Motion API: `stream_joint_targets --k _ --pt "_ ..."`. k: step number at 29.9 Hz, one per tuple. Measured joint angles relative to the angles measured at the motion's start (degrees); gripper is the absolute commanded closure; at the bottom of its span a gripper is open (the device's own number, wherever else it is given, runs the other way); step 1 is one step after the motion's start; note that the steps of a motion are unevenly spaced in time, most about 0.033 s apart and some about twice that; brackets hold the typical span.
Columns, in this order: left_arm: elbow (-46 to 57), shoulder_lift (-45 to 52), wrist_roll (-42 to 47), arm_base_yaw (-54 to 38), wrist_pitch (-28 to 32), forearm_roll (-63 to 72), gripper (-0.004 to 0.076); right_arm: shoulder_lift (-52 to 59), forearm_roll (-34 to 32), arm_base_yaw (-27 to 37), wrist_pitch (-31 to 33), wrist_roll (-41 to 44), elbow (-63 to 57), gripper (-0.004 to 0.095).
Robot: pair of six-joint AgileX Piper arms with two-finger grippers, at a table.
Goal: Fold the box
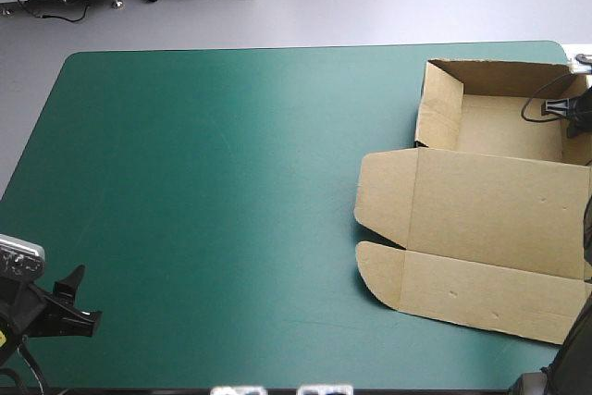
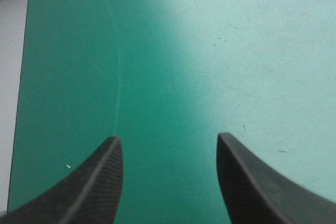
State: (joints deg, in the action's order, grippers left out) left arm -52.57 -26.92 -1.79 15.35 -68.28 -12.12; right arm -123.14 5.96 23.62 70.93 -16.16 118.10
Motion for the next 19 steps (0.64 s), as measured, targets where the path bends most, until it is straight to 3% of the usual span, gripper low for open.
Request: stream_joint_targets --k 4,7,12,14,19 --pt "0.0 0.0 0.2 0.0 0.7 0.0 0.0337 -2.4 1.9 0.1 -0.2 -1.9 0.0 0.0906" --pt "0.0 0.0 0.2 0.0 1.8 0.0 0.0337 -2.6 2.4 0.1 -0.5 -3.6 0.2 0.0759" --pt "0.0 0.0 0.2 0.0 3.2 0.1 0.0337 -2.6 2.7 0.1 0.0 -6.1 1.9 0.0256" --pt "0.0 0.0 0.2 0.0 3.6 0.1 0.0337 -2.6 2.6 0.1 0.0 -6.1 3.9 0.0115" --pt "0.0 0.0 0.3 0.0 3.7 0.1 0.0337 -2.3 2.6 0.1 0.0 -4.0 9.9 0.0073"
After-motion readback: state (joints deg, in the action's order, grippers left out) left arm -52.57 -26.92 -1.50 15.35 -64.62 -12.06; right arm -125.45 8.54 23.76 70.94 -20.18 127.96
